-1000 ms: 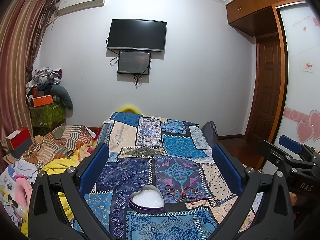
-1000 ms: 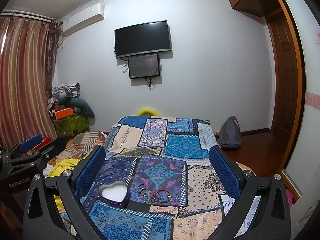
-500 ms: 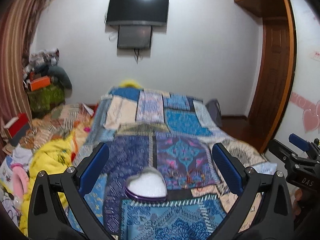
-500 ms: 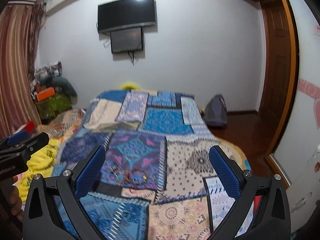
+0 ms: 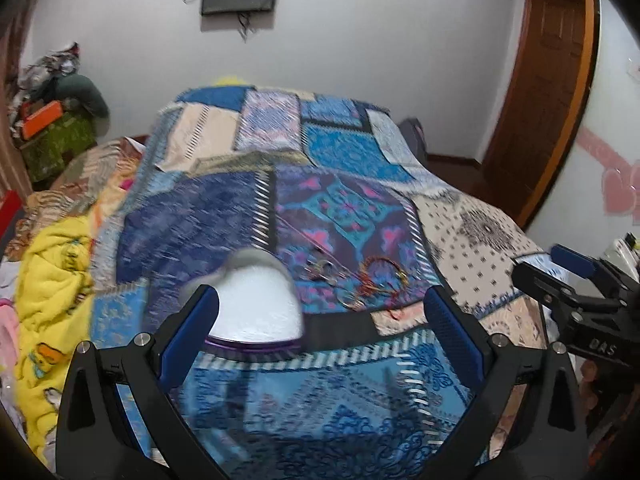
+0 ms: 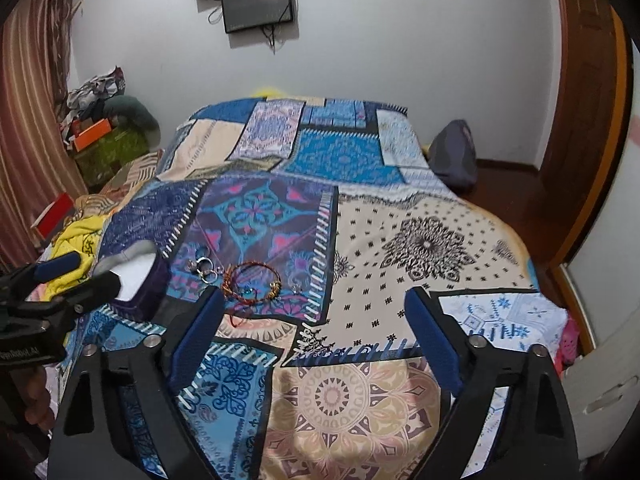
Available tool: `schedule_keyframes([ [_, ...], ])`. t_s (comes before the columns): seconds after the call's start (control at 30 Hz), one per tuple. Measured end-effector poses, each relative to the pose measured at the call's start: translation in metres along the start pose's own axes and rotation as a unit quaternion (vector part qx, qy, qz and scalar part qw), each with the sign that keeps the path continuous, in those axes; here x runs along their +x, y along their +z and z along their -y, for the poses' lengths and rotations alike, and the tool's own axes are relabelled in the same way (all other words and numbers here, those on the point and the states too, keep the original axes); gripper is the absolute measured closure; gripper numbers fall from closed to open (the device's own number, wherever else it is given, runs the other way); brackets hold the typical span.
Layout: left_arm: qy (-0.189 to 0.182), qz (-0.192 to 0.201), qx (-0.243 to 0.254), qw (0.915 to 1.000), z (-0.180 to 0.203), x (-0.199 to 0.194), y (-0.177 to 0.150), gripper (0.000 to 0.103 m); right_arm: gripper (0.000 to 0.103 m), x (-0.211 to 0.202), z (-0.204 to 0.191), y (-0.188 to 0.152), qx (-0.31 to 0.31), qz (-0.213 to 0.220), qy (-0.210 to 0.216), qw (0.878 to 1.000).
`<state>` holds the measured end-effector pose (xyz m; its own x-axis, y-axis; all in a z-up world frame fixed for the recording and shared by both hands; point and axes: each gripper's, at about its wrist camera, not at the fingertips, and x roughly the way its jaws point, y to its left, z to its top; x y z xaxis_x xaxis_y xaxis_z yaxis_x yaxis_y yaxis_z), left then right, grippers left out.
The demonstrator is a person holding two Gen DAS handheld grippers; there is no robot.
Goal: Organize jewelry
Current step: 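Lower both tools toward the loose jewelry beside the heart tin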
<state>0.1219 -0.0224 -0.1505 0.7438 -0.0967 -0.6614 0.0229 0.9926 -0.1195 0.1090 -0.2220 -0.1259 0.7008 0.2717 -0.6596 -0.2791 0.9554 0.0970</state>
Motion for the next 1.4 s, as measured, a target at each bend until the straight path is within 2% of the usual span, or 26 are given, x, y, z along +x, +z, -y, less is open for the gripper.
schedule_keyframes([
  [0.17, -0.025, -0.034, 0.012, 0.999, 0.013, 0.025, 0.0, 0.018, 0.026, 0.005, 0.008, 0.001, 0.003, -0.006, 0.014, 1.0],
  [0.4, -0.071, -0.07, 0.003, 0.995, 0.02, 0.055, 0.003, 0.051, 0.041, 0.022, 0.014, 0.007, 0.01, -0.02, 0.046, 0.999],
  [0.43, -0.074, -0.076, 0.004, 0.9943, 0.021, 0.06, 0.003, 0.053, 0.043, 0.026, 0.014, 0.007, 0.01, -0.024, 0.05, 0.998],
  [0.63, -0.05, -0.095, 0.009, 0.9941, 0.021, 0.079, -0.003, 0.057, 0.054, 0.043, 0.011, 0.008, 0.003, -0.047, 0.082, 0.996],
  [0.7, -0.047, -0.104, 0.006, 0.9935, 0.018, 0.085, -0.005, 0.066, 0.056, 0.048, 0.009, 0.007, 0.0, -0.055, 0.093, 0.994],
  [0.8, -0.041, -0.111, 0.004, 0.9929, 0.015, 0.093, -0.007, 0.071, 0.06, 0.057, 0.007, 0.006, -0.003, -0.069, 0.108, 0.992],
  [0.97, -0.03, -0.111, 0.019, 0.9932, 0.019, 0.097, -0.006, 0.072, 0.064, 0.07, 0.005, 0.004, -0.003, -0.089, 0.132, 0.987],
  [1.1, -0.052, -0.12, 0.015, 0.9913, 0.024, 0.099, -0.006, 0.072, 0.064, 0.07, 0.006, 0.004, 0.002, -0.091, 0.134, 0.987],
  [1.27, -0.06, -0.128, 0.011, 0.99, 0.029, 0.099, -0.007, 0.072, 0.064, 0.075, 0.009, 0.003, 0.005, -0.104, 0.135, 0.985],
  [1.4, -0.031, -0.125, 0.029, 0.9913, 0.029, 0.1, -0.009, 0.072, 0.064, 0.076, 0.01, 0.001, 0.006, -0.112, 0.136, 0.984],
])
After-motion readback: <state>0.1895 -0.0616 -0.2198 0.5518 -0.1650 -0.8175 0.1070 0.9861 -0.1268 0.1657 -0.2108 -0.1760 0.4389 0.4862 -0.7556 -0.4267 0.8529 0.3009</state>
